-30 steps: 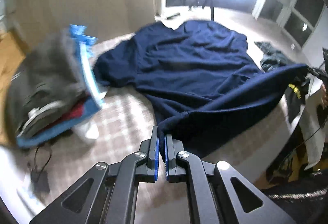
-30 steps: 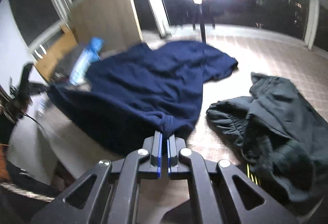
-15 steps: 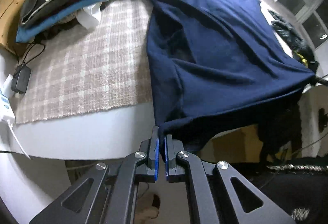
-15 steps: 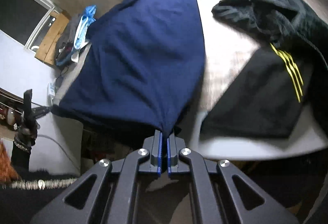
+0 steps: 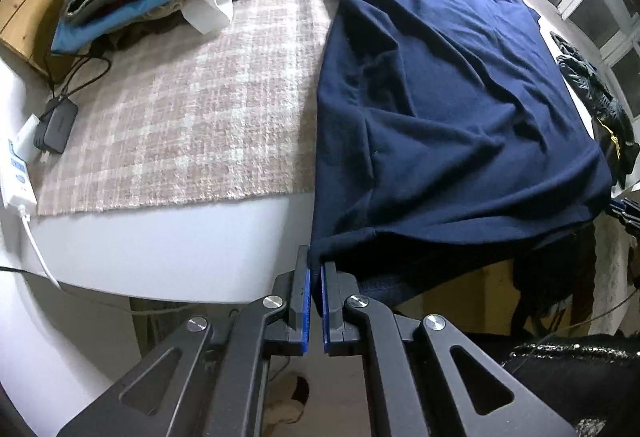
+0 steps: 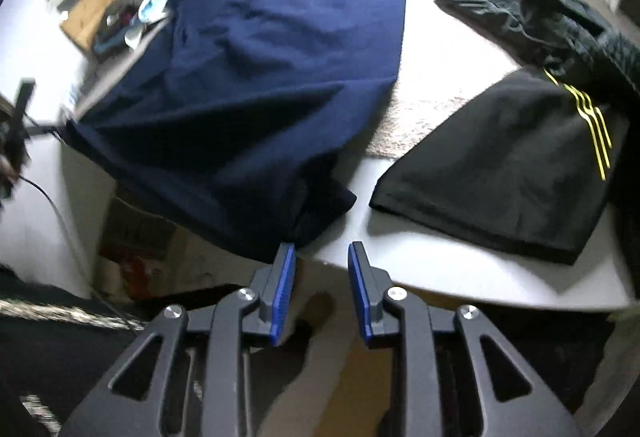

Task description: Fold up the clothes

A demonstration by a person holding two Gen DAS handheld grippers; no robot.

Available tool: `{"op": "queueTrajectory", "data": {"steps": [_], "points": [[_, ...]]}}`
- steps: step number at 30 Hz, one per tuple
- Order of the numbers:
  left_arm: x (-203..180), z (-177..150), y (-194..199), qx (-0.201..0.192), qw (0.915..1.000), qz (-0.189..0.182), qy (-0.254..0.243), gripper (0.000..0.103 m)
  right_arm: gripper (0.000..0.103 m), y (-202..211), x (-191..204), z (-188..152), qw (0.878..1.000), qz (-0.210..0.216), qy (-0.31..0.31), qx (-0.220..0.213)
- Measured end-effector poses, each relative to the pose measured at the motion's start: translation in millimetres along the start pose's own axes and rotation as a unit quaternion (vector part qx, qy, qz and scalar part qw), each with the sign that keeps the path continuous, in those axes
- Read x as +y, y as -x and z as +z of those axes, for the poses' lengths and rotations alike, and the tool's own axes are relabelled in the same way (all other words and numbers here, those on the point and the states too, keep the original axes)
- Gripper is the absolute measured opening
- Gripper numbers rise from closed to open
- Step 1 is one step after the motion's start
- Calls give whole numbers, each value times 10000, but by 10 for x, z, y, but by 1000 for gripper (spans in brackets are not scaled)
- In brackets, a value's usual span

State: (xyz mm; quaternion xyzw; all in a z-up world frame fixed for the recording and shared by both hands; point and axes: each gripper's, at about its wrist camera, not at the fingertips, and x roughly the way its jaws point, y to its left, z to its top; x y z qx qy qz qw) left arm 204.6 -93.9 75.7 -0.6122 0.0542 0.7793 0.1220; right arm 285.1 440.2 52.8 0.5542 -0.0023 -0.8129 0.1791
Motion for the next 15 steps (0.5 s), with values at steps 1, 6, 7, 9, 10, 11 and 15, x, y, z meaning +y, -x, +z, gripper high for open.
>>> {"op": "queueTrajectory", "data": {"steps": [1, 6, 7, 9, 10, 11, 15], "points": [[3, 14, 55, -51, 10000, -23, 64, 3, 27, -27, 15, 7, 9999, -86, 95, -41], [24, 155, 260, -255, 9996, 42, 94, 3, 36, -80, 51, 139, 9984, -184, 443, -296], [10, 164, 283, -268, 9996, 59, 50, 3, 36, -68, 76, 166, 9977, -154, 546, -362], [-2, 198, 309, -284, 9996, 69, -27, 3, 38, -30, 134, 209, 9952, -101, 813, -526], [21, 214, 310, -287, 9996, 64, -47, 3, 39, -23, 147, 232, 9938, -63, 944, -581], [39, 226, 310, -284, 9996, 66, -55, 3, 43, -23, 150, 257, 9923, -19, 1073, -619], [50, 250, 300, -260, 9996, 89, -87, 3, 43, -55, 67, 321, 9907, 123, 1240, -548]]}}
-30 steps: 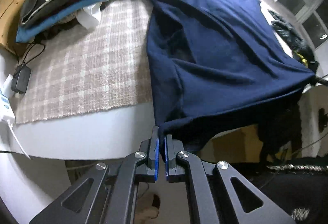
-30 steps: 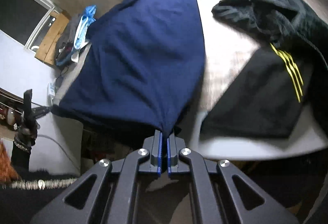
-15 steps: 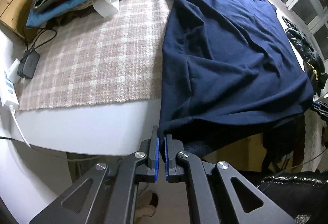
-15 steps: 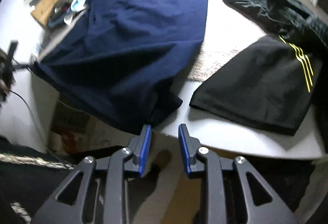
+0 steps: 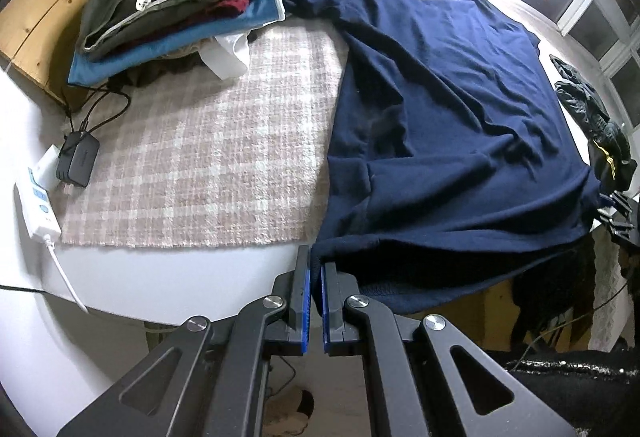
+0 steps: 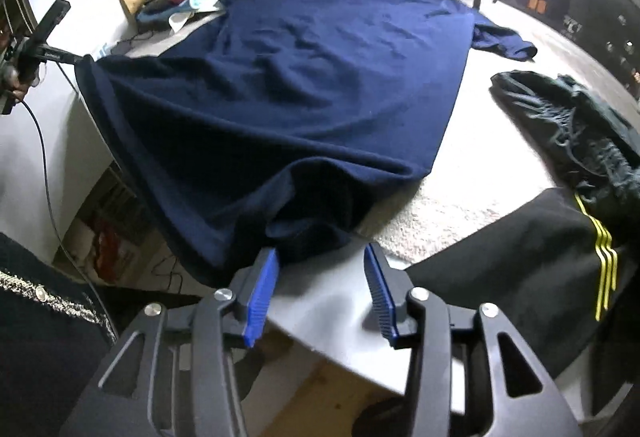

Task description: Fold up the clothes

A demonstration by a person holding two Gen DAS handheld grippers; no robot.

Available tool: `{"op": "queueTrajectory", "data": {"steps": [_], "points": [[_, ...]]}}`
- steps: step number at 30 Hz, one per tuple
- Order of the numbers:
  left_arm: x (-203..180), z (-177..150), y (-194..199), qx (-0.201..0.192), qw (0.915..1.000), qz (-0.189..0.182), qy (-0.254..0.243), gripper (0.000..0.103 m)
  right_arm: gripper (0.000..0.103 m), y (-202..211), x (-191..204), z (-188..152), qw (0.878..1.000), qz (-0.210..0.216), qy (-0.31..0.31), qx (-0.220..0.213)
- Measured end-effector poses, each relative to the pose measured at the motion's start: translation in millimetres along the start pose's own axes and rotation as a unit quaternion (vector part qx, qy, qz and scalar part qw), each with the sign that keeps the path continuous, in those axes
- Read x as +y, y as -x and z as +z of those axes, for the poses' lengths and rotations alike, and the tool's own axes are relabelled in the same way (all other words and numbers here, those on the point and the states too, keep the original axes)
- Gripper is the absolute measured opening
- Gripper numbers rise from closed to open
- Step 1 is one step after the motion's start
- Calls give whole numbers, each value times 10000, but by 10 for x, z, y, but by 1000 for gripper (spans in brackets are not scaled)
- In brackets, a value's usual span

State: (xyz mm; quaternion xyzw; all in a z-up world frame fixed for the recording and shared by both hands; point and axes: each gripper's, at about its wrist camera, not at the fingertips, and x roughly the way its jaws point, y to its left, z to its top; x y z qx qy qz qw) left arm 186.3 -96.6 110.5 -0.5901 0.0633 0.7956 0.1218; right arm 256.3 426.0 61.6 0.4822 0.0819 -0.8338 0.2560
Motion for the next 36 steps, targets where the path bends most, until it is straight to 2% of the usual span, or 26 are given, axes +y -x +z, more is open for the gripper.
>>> {"op": "queueTrajectory", "data": {"steps": [6, 9, 14, 18, 19, 21, 26, 31, 33, 36], "points": [[4, 1, 18, 9, 9999, -44, -102, 3, 43, 27, -140, -4, 9950, 860, -483, 172], [14, 0, 24, -2, 9999, -75, -108, 3, 43, 235, -258, -60, 9888, 1198, -890, -39], [-16, -5, -9, 15, 9998, -70, -168, 3, 41, 175, -465, -60, 9878, 853, -1306, -57], [-19, -7, -48, 57, 9998, -64, -191, 3, 41, -37, -416, -2, 9888, 871, -1201, 149], [-17, -10, -55, 62, 9998, -65, -193, 3, 37, -76, -393, 6, 9889, 911, -1158, 184], [-25, -27, -63, 73, 9997, -61, -215, 3, 3, -119, -347, 22, 9888, 948, -1137, 205], [-60, -90, -32, 28, 9996, -95, -280, 3, 3, 218, -320, -55, 9896, 689, -1248, -180], [-99, -175, -47, 17, 9993, -213, -309, 3, 2, 894, -431, -336, 9771, 627, -1890, -746], [-109, -200, -98, 60, 9994, -187, -300, 3, 2, 984, -452, -411, 9754, 428, -2012, -795], [-145, -252, -161, 100, 9991, -285, -286, 3, 2, 797, -413, -580, 9697, 397, -2374, -417]]}}
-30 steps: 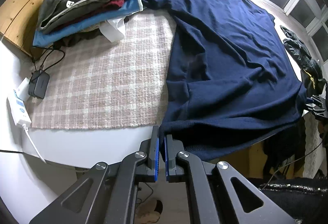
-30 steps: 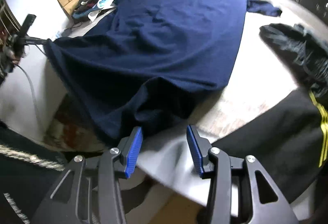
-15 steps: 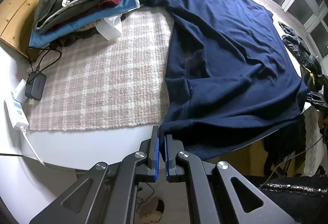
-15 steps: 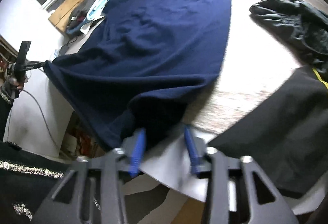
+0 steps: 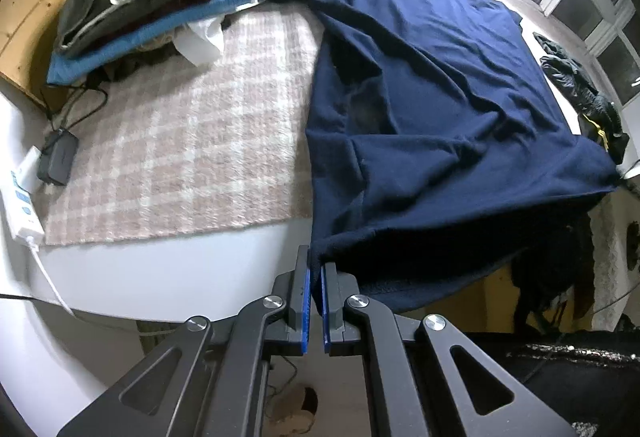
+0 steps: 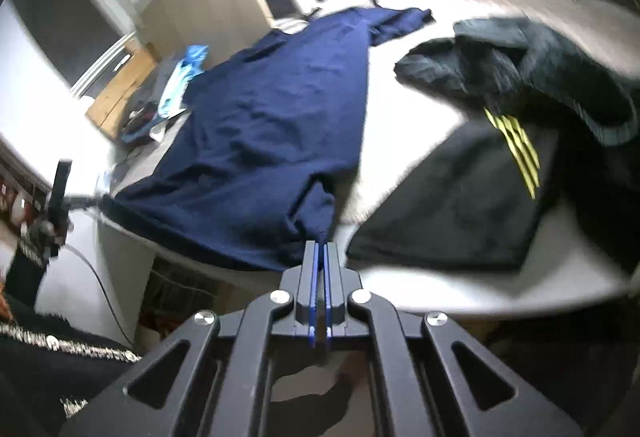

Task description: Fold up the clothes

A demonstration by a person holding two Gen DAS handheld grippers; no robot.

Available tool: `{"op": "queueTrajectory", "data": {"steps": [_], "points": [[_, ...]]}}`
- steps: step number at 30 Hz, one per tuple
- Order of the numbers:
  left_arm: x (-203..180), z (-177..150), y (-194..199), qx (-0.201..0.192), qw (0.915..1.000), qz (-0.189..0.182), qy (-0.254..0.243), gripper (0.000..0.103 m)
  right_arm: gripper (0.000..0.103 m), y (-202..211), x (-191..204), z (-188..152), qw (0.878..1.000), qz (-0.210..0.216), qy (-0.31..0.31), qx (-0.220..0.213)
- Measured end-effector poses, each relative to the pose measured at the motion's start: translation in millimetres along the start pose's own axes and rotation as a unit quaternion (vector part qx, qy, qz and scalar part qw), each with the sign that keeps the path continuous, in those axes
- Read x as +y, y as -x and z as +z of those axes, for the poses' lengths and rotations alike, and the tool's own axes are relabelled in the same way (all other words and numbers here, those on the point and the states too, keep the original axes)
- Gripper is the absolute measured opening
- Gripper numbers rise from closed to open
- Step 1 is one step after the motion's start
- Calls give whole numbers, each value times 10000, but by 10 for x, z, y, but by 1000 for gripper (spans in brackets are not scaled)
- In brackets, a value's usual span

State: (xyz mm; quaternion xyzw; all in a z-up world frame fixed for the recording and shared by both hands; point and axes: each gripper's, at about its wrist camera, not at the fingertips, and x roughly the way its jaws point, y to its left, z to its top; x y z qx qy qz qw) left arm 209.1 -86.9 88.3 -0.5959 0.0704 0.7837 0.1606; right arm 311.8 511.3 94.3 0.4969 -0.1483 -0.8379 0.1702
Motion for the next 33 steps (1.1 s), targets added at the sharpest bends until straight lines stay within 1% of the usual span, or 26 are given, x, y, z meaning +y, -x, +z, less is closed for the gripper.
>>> {"op": "queueTrajectory", "data": {"steps": [1, 3, 4, 5, 6, 8, 9, 11, 12, 14, 15, 16, 18, 20, 22, 24, 27, 33], "points": [[-23, -32, -37, 53, 10000, -25, -21, 3, 2, -73, -20, -65, 9998, -37, -136, 138], [-53, -89, -72, 122, 9999, -46, -39, 3, 2, -182, 3, -120, 9992, -6, -183, 364], [-59, -117, -50, 101, 9999, -111, -10, 3, 2, -139, 13, -103, 9988, 277, -316, 251], [-66, -145, -27, 79, 9998, -176, 19, 3, 2, 3, 8, -50, 9964, 662, -525, -84], [-61, -171, 7, 26, 9997, -251, 67, 3, 2, 166, -28, -2, 9931, 863, -683, -406], [-29, -214, 29, -27, 9992, -375, 163, 4, 2, 488, -129, 80, 9850, 1078, -940, -970], [-34, -241, -5, 1, 9992, -378, 151, 4, 2, 512, -171, 99, 9871, 880, -959, -936], [-63, -302, -103, 93, 9991, -397, 110, 7, 2, 390, -247, 106, 9952, 98, -857, -468], [-81, -335, -157, 156, 9988, -456, 127, 11, 2, 309, -286, 105, 9960, -223, -839, -225], [-103, -419, -201, 151, 9982, -553, 148, 15, 2, 180, -303, 122, 9952, -551, -799, 81], [-99, -469, -203, 143, 9983, -547, 172, 19, 2, 122, -304, 133, 9944, -689, -772, 211], [-97, -521, -204, 131, 9985, -499, 191, 19, 2, 88, -309, 144, 9941, -705, -777, 288], [-90, -597, -227, 136, 9991, -338, 225, 19, 2, 51, -323, 166, 9941, -587, -830, 378], [-110, -637, -263, 131, 9994, -249, 197, 19, 2, 27, -338, 207, 9939, -593, -810, 453], [-185, -648, -288, 103, 9998, -148, 64, 17, 2, -8, -343, 269, 9934, -583, -857, 496], [-313, -656, -301, 52, 9998, -106, -174, 17, 2, -25, -352, 314, 9931, -573, -877, 532], [-480, -664, -326, 13, 9990, -50, -446, 19, 2, -57, -295, 279, 9933, -545, -830, 597], [-584, -593, -468, -27, 9969, 20, -780, 19, 2, -91, -244, 239, 9932, -474, -817, 681]]}}
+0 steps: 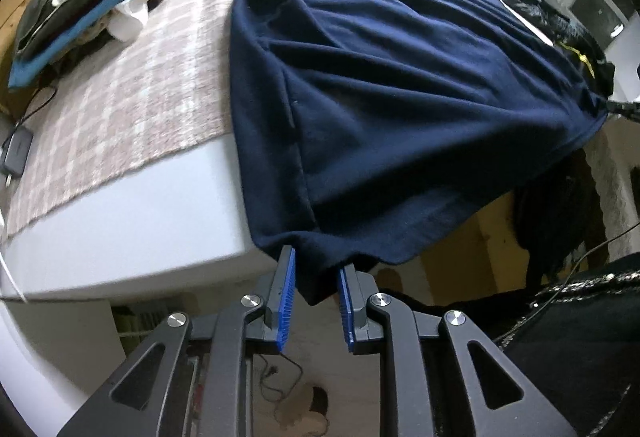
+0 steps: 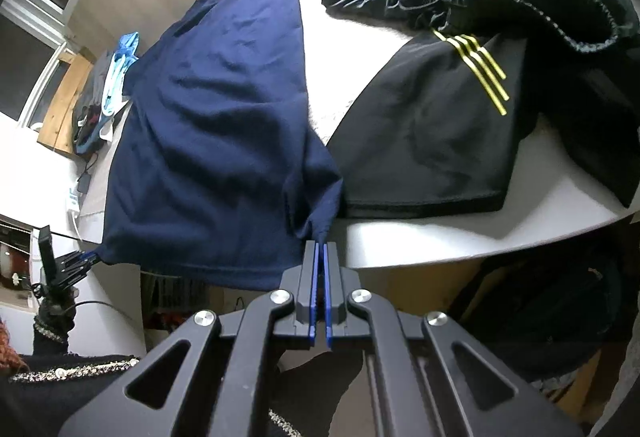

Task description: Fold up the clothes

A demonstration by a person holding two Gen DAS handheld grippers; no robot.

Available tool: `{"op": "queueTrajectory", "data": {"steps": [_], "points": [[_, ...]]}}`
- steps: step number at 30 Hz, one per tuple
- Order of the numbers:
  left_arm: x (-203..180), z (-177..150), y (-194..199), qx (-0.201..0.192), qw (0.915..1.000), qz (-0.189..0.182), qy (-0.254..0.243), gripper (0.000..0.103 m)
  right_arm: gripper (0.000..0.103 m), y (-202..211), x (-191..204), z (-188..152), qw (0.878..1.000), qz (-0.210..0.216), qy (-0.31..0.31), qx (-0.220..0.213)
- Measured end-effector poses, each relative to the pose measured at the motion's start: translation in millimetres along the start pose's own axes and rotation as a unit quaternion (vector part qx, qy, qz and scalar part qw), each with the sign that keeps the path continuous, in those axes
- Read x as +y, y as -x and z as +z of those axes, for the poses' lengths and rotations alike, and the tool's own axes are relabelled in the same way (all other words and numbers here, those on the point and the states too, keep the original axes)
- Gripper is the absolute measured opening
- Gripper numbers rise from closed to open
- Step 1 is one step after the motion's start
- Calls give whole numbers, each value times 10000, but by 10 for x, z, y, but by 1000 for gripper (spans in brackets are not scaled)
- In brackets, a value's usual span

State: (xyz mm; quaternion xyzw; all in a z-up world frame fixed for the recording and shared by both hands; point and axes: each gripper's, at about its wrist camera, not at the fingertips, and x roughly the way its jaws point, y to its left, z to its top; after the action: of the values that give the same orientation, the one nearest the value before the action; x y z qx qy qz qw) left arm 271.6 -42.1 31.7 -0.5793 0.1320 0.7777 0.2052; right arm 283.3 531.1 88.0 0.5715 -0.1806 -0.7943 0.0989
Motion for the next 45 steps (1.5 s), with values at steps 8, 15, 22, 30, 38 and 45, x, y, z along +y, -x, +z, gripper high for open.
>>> {"op": "queueTrajectory", "data": {"steps": [8, 15, 22, 30, 38, 45], "points": [[-111, 44, 5, 31, 9983, 407, -424, 19, 3, 72, -28, 2, 10000, -12, -66, -18], [-238, 117, 77, -138, 9956, 471, -801, 30, 3, 61, 4, 26, 10000, 84, 45, -11], [-315, 201, -61, -72, 9939, -105, -1094, 2, 3, 13, 46, 45, 9999, 100, 135, 23], [304, -133, 484, -565, 9978, 44, 359, 1, 3, 107, 146, 107, 9996, 168, 176, -152], [402, -218, 193, -426, 9974, 463, 354, 5, 3, -102, 463, 121, 9976, 343, 590, 109], [243, -95, 66, -280, 9964, 775, -181, 25, 3, -39, 479, 135, 9973, 452, 567, 87]]}}
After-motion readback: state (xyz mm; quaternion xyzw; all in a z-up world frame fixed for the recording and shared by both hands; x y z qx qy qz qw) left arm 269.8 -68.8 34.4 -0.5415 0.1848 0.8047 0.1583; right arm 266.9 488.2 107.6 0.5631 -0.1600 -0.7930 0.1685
